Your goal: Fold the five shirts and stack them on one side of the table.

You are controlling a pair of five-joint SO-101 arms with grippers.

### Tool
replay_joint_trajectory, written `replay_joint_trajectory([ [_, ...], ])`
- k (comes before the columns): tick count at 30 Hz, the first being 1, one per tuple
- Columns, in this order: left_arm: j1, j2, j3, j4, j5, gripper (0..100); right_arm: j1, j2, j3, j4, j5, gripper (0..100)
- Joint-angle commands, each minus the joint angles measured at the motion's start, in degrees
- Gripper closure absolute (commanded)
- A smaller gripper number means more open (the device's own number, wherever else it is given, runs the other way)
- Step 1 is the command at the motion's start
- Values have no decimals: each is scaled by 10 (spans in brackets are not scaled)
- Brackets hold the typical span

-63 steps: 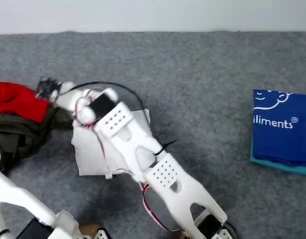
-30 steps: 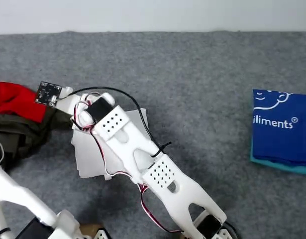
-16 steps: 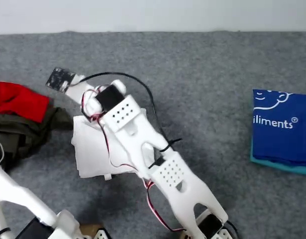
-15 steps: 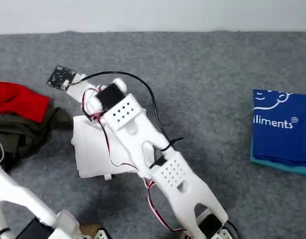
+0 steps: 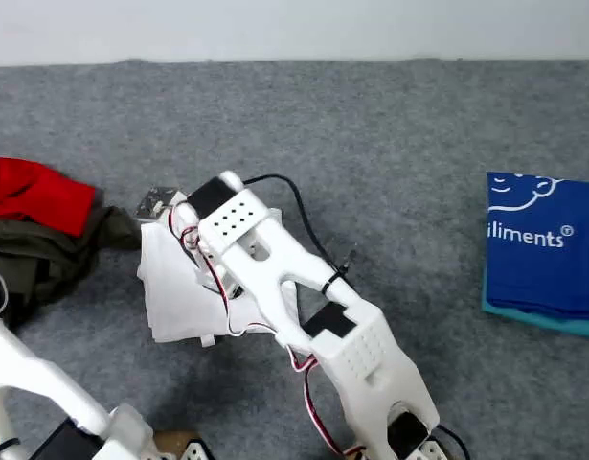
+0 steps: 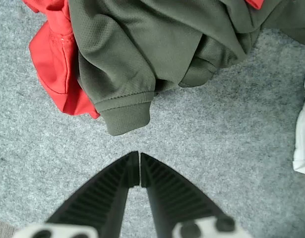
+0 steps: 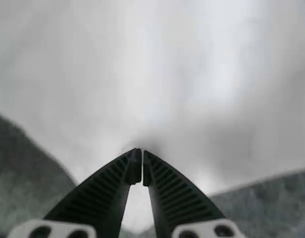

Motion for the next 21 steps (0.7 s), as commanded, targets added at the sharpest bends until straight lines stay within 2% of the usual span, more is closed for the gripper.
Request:
replay_joint_trajectory([
  [1,1,-19,-2,0,3,985,-29,20,-5,-51,-5,990],
  [5,1,-19,-2,0,3,985,-47,22,-46,-44,-7,990],
  [11,4,-19,-2,-4,2,985,-33,13,-152,81,-9,990],
  [16,4,-18,-2,-4,2,985,-6,-35,-132,80,-80,984],
  [21,4,-19,-2,-4,2,985,3,-111,-35,80,-150,845],
])
